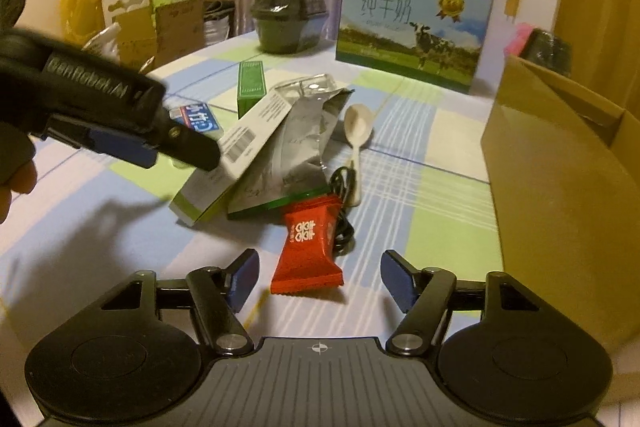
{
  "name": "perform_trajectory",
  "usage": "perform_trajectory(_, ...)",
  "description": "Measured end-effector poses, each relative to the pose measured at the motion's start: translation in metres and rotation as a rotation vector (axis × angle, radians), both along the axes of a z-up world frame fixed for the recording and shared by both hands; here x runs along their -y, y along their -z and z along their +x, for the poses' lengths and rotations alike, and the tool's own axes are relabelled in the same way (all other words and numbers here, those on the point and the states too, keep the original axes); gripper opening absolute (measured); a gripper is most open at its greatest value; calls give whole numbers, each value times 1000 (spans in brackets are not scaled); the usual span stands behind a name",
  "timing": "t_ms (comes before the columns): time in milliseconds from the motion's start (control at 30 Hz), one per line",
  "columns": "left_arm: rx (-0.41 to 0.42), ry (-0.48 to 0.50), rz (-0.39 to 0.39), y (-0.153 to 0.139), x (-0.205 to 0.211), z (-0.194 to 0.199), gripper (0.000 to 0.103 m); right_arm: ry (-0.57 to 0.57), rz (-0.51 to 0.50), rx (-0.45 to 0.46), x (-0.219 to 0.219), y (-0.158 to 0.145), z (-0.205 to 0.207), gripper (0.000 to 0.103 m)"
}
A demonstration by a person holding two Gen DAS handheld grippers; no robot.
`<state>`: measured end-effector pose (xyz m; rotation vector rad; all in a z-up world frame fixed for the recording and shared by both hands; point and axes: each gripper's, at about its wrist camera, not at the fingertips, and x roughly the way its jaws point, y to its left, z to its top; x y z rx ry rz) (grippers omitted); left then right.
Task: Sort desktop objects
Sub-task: 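Grasp the Mecobalamin box with the left tool while the right tool grasps the red candy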
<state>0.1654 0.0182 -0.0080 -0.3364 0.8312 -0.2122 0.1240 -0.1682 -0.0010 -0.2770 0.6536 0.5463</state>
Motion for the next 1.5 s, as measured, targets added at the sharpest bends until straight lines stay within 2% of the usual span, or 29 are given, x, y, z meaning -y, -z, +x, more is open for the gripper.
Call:
perform_trajectory(200, -43, -7, -78, 11, 1, 17, 74, -19, -10, -1, -7, 11, 9, 61)
perform_trajectory(400, -76, -23, -121, 16, 6, 28, 75, -24, -14, 3, -12, 17, 14, 60)
perform_trajectory(500, -74, -22, -100, 16, 11, 33, 76, -29, -21, 10, -14, 18, 14, 58)
perform_trajectory(600, -72, -15, -77, 16, 13, 34, 77, -30, -22, 7, -15, 20, 16, 50)
perform_trajectory(667, -65, -4, -68, 15, 13, 31, 74, -31, -33, 17, -15, 19, 15, 43)
perform_trajectory(700, -59, 4, -65, 15, 13, 30, 69, -31, -36, 17, -15, 19, 14, 36)
perform_trajectory(833, -25, 61, -37, 5, 14, 20, 49, -15, -21, -2, -10, 16, 12, 29)
perform_trajectory(933, -15, 95, 33, 1, 18, 9, 47, 11, 9, -34, -3, 10, 9, 24)
perform_trajectory(1200, -20, 128, 146, -2, 16, -21, 47, 147, 73, -124, 30, -1, -3, 24)
perform_trajectory(1267, -15, 115, 140, -1, 13, -25, 47, 158, 77, -120, 35, -2, -7, 24)
perform_trajectory(1300, -13, 101, 130, 0, 12, -25, 53, 160, 74, -114, 36, -2, -8, 25)
perform_trajectory(1367, -5, 76, 111, 0, 10, -21, 63, 159, 67, -102, 34, -2, -10, 34)
perform_trajectory(1400, -3, 63, 108, 1, 9, -17, 70, 158, 61, -96, 33, -2, -10, 45)
perform_trajectory(1433, -5, 50, 108, 1, 9, -14, 75, 155, 58, -90, 32, -1, -10, 51)
perform_trajectory(1500, -18, 25, 102, 4, 9, -6, 75, 152, 64, -88, 30, 0, -9, 52)
